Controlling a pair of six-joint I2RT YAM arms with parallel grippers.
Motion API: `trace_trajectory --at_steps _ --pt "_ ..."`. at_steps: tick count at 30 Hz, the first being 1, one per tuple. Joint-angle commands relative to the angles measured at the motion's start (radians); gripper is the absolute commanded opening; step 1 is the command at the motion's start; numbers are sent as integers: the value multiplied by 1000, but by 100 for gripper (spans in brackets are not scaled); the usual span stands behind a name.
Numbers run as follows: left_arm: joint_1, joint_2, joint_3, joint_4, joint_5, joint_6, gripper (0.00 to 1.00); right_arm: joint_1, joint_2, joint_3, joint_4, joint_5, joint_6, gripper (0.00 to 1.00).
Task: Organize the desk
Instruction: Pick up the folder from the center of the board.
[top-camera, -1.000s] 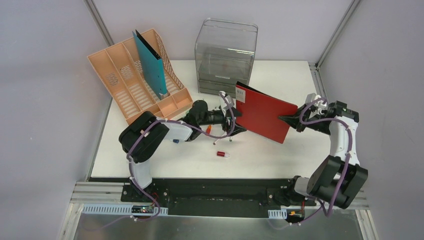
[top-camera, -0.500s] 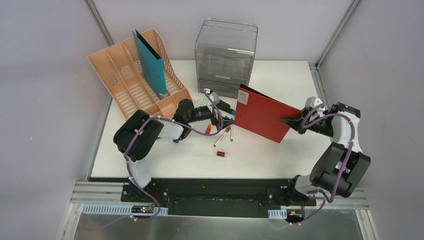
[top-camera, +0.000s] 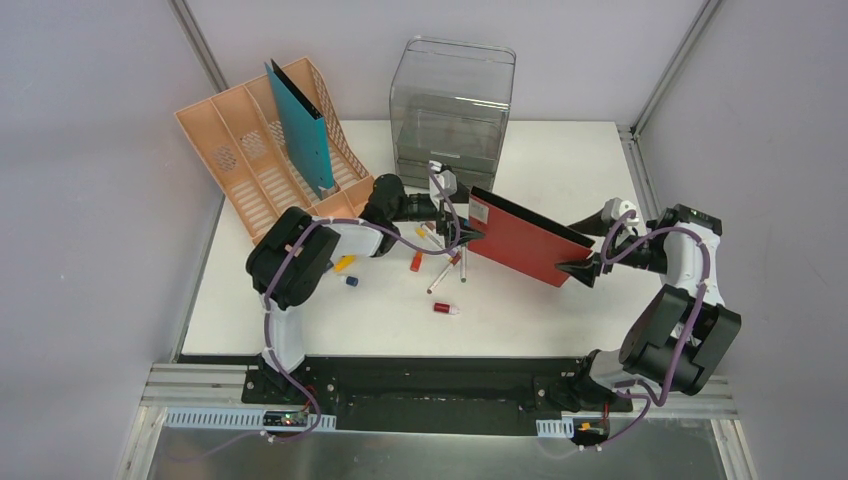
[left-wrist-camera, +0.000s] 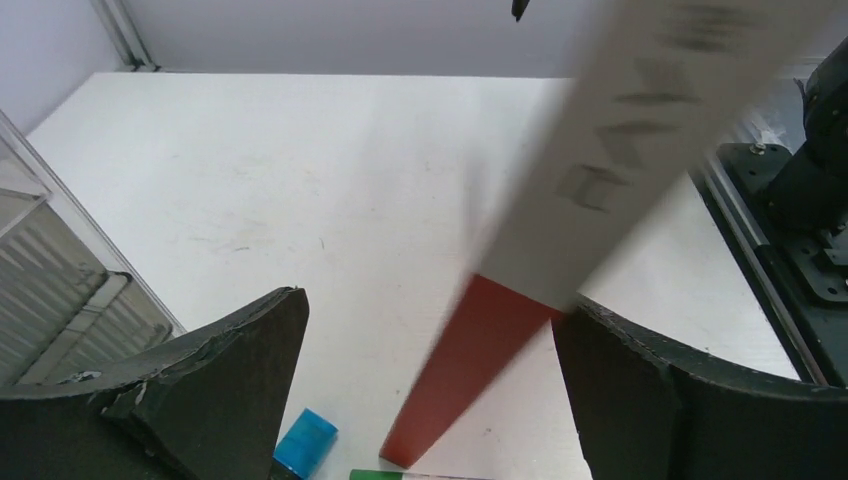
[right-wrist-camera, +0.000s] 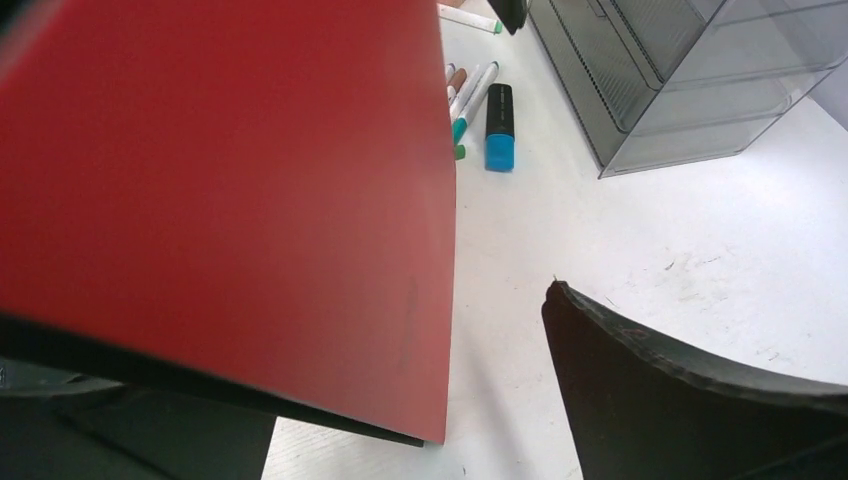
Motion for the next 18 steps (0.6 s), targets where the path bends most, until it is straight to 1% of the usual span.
trace_trajectory --at_steps 1,3,6,8,10,11,12,14,15,16,18 --pt "7 45 60 27 84 -23 92 -4 -20 27 -185 -11 -79 96" --pt "7 61 77 33 92 -46 90 -4 -13 52 -185 -26 -36 98" --pt "7 80 94 59 105 -88 85 -5 9 116 -185 -50 77 99" --pt "7 88 110 72 116 -120 79 -7 23 162 -184 -68 157 99" --pt "7 94 130 85 130 -162 70 -9 27 200 -185 -79 217 98" --pt "6 97 141 95 137 -187 62 -9 27 214 -186 -82 239 97" --pt "6 101 154 109 141 -220 50 -8 26 227 -185 -83 261 92" --pt "5 107 177 139 141 -282 23 -6 28 250 -186 -81 306 80" --pt "5 107 183 161 140 -303 14 -5 31 260 -185 -77 329 76" --pt "3 106 184 176 134 -317 10 -3 34 266 -185 -72 337 74" --pt "-3 94 184 191 122 -322 3 -3 31 263 -184 -62 339 74"
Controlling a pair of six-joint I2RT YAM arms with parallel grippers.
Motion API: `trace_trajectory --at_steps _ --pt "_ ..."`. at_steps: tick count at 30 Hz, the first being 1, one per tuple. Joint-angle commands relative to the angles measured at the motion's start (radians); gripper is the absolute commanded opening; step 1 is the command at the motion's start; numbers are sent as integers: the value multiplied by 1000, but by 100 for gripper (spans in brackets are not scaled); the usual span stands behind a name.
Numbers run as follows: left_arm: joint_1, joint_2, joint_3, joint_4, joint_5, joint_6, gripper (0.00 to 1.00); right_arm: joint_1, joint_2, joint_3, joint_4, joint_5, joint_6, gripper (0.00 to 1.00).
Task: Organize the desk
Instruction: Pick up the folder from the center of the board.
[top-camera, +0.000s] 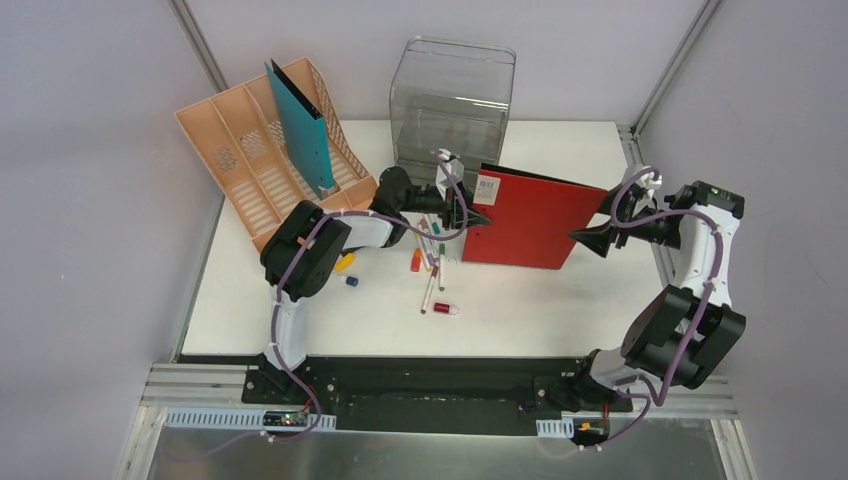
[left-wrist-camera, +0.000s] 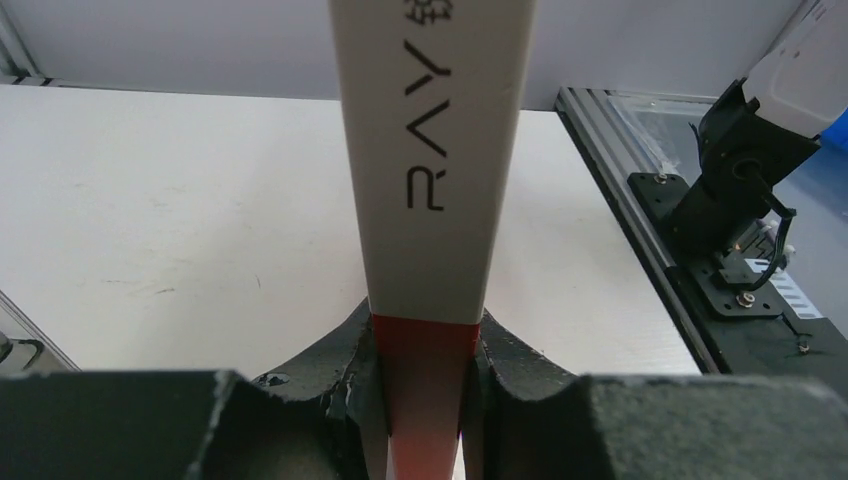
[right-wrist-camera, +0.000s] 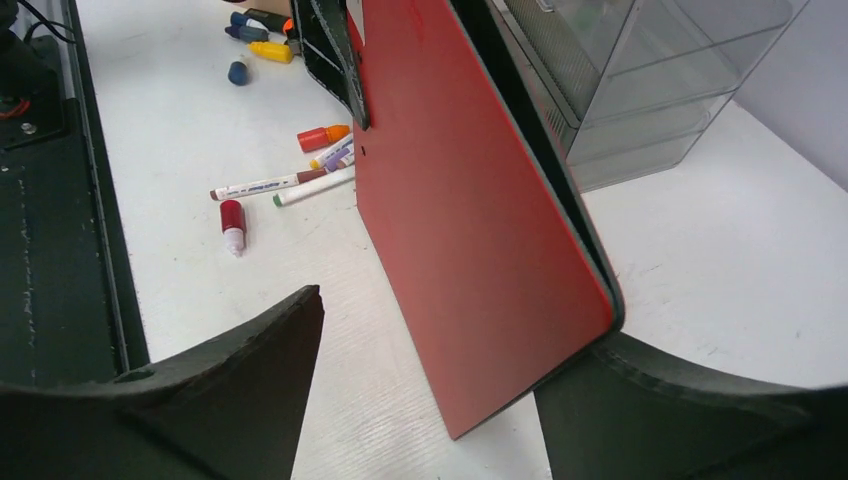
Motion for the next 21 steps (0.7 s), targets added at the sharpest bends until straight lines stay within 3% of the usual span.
trace_trajectory --at_steps 1,6,13,16,19,20,21 --pt "-10 -24 39 122 -20 -78 0 0 -4 32 -196 -15 64 75" --pt "-40 -69 -5 52 -41 47 0 1 -31 16 -197 -9 52 83" --pt "-56 -66 -49 39 -52 109 56 24 -52 0 -197 28 44 75" --pt "-55 -52 -53 57 -50 111 70 38 -58 -15 -198 39 39 74" --pt "-61 -35 -49 68 -49 107 74 51 -69 -25 -197 52 29 74" --pt "-63 -29 -45 69 -49 104 72 54 -73 -27 -197 56 28 73" --pt "-65 -23 -36 70 -48 100 64 57 -75 -25 -196 57 31 73"
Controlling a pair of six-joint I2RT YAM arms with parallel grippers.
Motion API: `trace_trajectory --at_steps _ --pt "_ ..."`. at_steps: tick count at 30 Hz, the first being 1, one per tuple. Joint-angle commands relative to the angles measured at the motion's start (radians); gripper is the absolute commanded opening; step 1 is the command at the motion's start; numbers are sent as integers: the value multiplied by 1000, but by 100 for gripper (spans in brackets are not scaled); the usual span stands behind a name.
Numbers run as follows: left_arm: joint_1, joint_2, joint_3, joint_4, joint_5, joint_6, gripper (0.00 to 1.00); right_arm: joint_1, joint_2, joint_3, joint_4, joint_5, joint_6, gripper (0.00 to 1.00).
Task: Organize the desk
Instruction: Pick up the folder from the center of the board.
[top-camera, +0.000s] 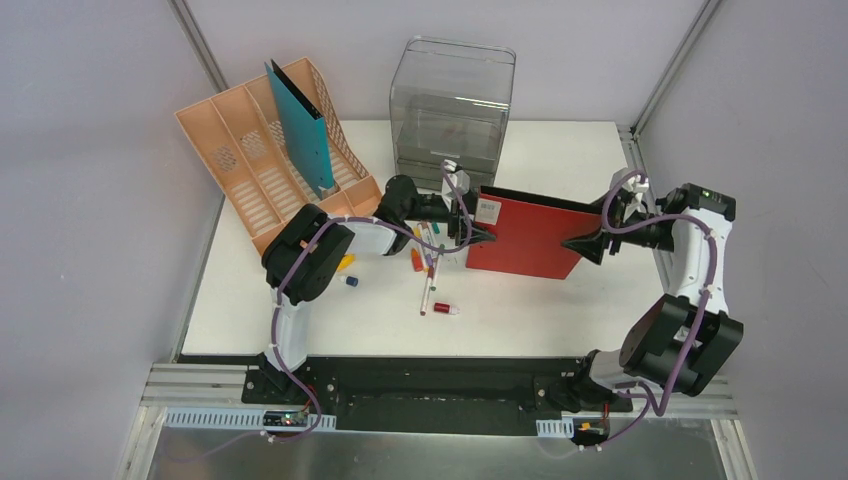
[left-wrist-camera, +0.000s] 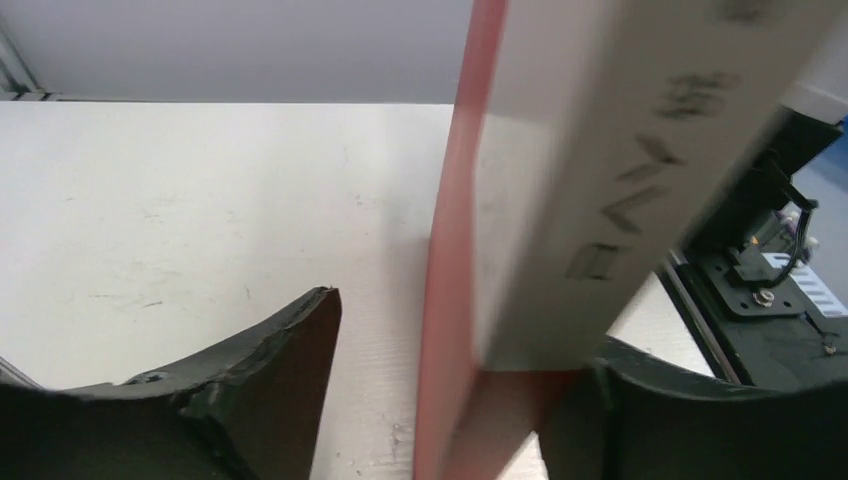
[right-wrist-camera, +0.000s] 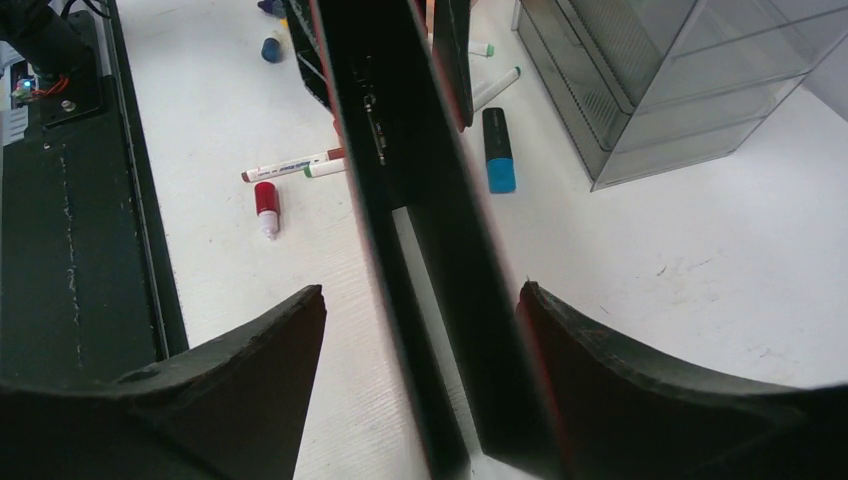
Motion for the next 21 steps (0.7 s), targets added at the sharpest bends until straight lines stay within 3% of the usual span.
trace_trajectory --at_steps 1,3,5,11,13,15,19,21 --pt "-13 -5 18 62 -1 11 50 19 -39 -1 -194 13 -17 72" --pt "-17 5 40 57 -1 -11 17 21 -39 10 -194 13 -6 71" --pt "-17 3 52 56 -9 -19 0 22 -42 26 -194 12 21 72" --pt "-16 -88 24 85 -94 -72 0 23 -91 132 -189 58 198 93" --pt "-9 -137 11 72 -127 -116 0 21 -126 177 -145 69 323 99" --pt "1 -196 -12 43 -163 -160 0 13 -168 223 -42 77 502 99" --pt "24 -349 -111 -60 -228 -195 0 -19 -290 225 325 142 998 99" --pt "36 -439 -169 -168 -262 -183 0 -40 -281 284 340 158 1103 99"
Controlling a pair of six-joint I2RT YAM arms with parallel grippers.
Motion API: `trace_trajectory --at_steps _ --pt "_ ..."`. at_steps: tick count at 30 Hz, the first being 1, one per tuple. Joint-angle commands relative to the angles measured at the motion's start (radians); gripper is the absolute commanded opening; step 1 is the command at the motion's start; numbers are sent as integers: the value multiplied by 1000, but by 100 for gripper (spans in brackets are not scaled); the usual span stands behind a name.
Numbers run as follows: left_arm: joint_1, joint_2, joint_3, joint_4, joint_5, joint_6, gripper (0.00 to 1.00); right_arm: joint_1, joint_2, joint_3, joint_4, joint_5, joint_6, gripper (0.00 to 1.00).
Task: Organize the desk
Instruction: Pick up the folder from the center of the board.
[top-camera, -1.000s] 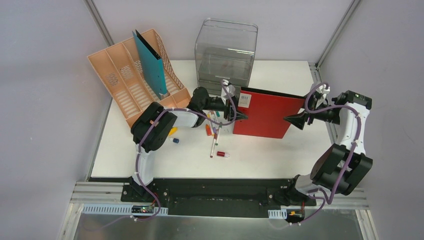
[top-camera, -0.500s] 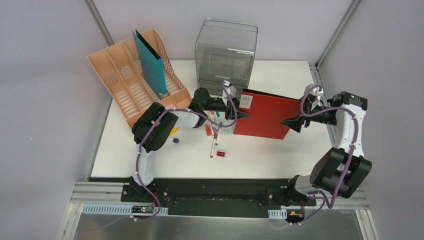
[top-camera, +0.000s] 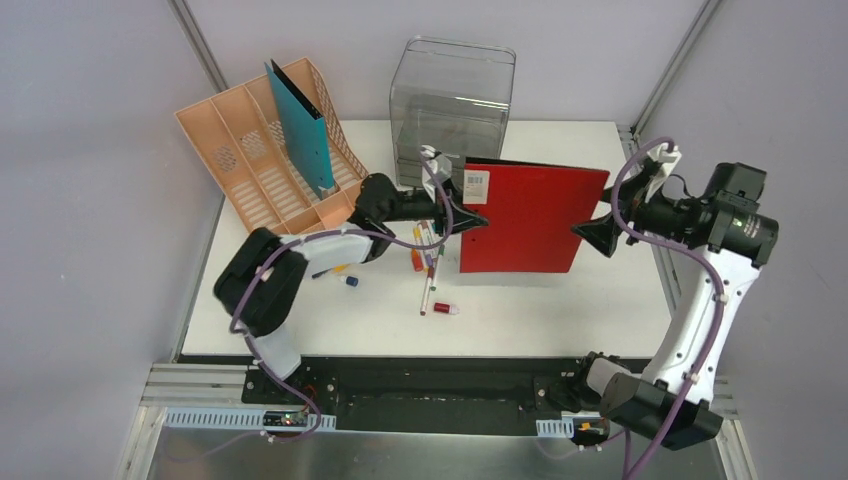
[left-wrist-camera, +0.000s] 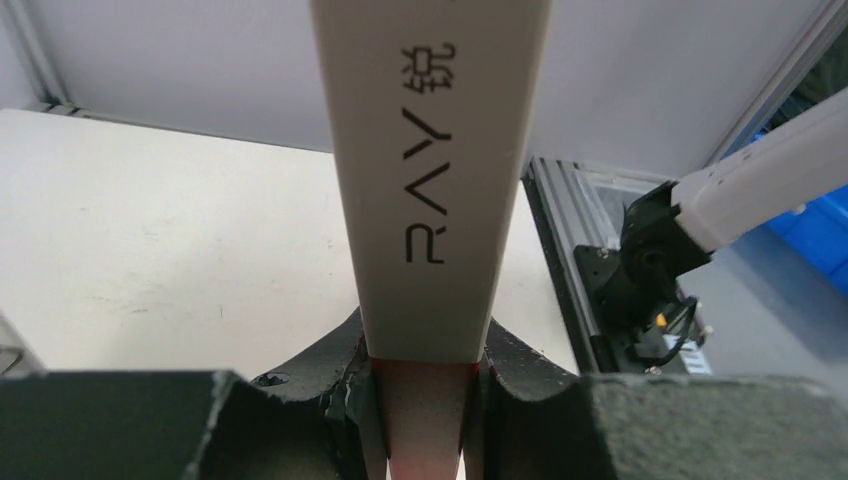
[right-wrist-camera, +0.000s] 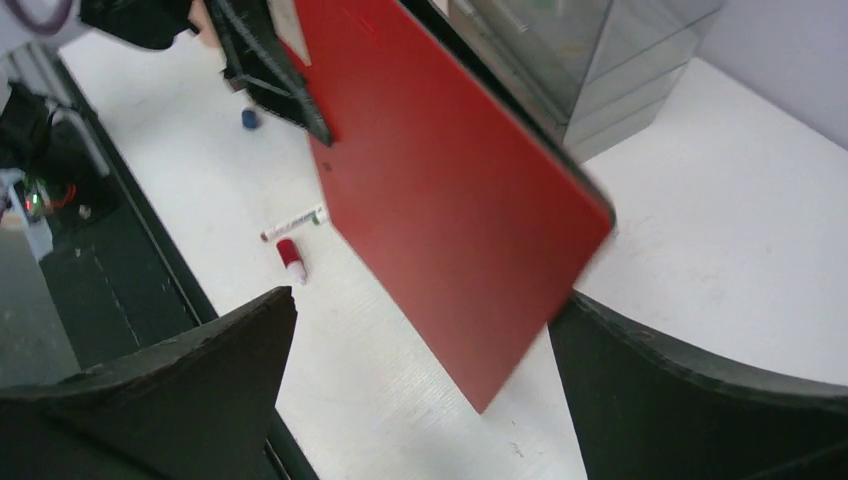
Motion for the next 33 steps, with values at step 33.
trace_trajectory --at_steps 33 --pt "53 -1086 -120 -1268 -1165 162 0 75 -30 -329 675 -57 886 99"
